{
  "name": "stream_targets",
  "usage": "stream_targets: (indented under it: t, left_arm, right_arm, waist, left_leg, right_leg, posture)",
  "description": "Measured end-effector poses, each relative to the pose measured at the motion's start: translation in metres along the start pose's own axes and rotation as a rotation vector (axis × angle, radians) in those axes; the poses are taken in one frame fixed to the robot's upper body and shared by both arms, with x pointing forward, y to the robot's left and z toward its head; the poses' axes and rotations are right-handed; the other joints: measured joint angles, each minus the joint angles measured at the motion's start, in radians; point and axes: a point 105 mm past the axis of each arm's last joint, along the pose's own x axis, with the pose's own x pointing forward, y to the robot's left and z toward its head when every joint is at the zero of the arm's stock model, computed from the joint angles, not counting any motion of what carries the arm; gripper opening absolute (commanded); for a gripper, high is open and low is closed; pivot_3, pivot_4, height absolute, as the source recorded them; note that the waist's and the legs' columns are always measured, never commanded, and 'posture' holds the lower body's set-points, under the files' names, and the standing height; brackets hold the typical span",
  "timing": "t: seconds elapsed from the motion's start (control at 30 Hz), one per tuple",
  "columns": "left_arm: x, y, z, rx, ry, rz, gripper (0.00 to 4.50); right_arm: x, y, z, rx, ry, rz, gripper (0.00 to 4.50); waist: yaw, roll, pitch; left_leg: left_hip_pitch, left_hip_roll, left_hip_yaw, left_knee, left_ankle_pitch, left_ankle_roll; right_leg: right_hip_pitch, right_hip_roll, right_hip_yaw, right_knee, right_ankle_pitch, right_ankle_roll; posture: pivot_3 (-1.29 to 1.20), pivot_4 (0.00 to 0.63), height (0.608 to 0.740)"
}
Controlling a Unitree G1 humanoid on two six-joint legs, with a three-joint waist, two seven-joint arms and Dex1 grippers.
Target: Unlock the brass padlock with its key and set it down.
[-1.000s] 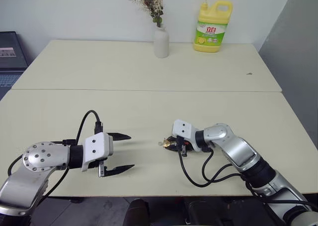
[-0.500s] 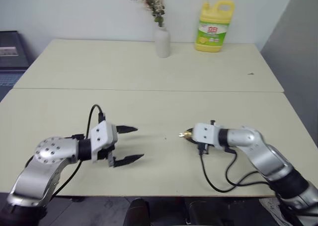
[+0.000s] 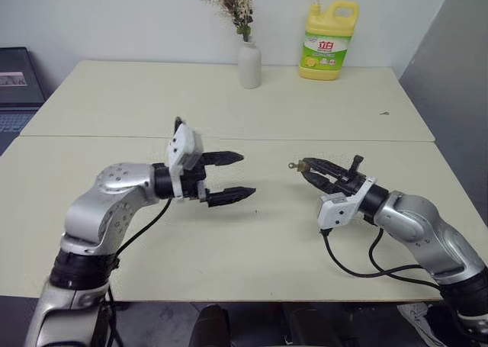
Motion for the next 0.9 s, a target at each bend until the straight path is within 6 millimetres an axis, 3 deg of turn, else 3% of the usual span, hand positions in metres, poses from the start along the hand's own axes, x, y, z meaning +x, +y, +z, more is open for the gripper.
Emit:
stream_targets:
  t: [0.13,0.53,0.7,0.9]
  left_arm:
    - [0.012,0.003,0.010,-0.044,-0.023,-0.040,4.50]
    - [0.032,0.006,0.000,-0.086,0.004,-0.105,4.50]
    - [0.033,0.009,0.002,-0.077,0.001,-0.116,3.35]
    - [0.037,0.009,0.004,-0.068,-0.007,-0.141,1.47]
  right_arm:
    - [0.002,-0.004,0.008,-0.012,-0.053,-0.024,0.93]
    - [0.010,-0.009,0.015,0.001,-0.102,-0.035,0.93]
    - [0.012,-0.008,0.018,0.013,-0.114,-0.035,0.93]
    - [0.013,-0.007,0.020,0.021,-0.123,-0.031,0.93]
  waist:
    - [-0.001,0.000,0.000]
    - [0.002,0.000,0.000]
    - [0.003,0.000,0.000]
    - [0.003,0.000,0.000]
  left_leg:
    - [0.000,0.000,0.000,0.000,0.000,0.000]
    - [0.000,0.000,-0.001,0.000,0.000,0.000]
    - [0.000,0.000,-0.001,0.000,0.000,0.000]
    - [0.000,0.000,-0.001,0.000,0.000,0.000]
  right_leg:
    - [0.000,0.000,0.000,0.000,0.002,-0.003]
    - [0.000,0.000,0.000,0.000,0.002,-0.004]
    - [0.001,0.000,0.000,0.000,0.002,-0.004]
    - [0.001,0.000,0.000,0.000,0.002,-0.004]
  posture:
    - [0.00,0.150,0.740]
    - [0.00,0.150,0.740]
    - [0.00,0.150,0.740]
    - [0.00,0.150,0.740]
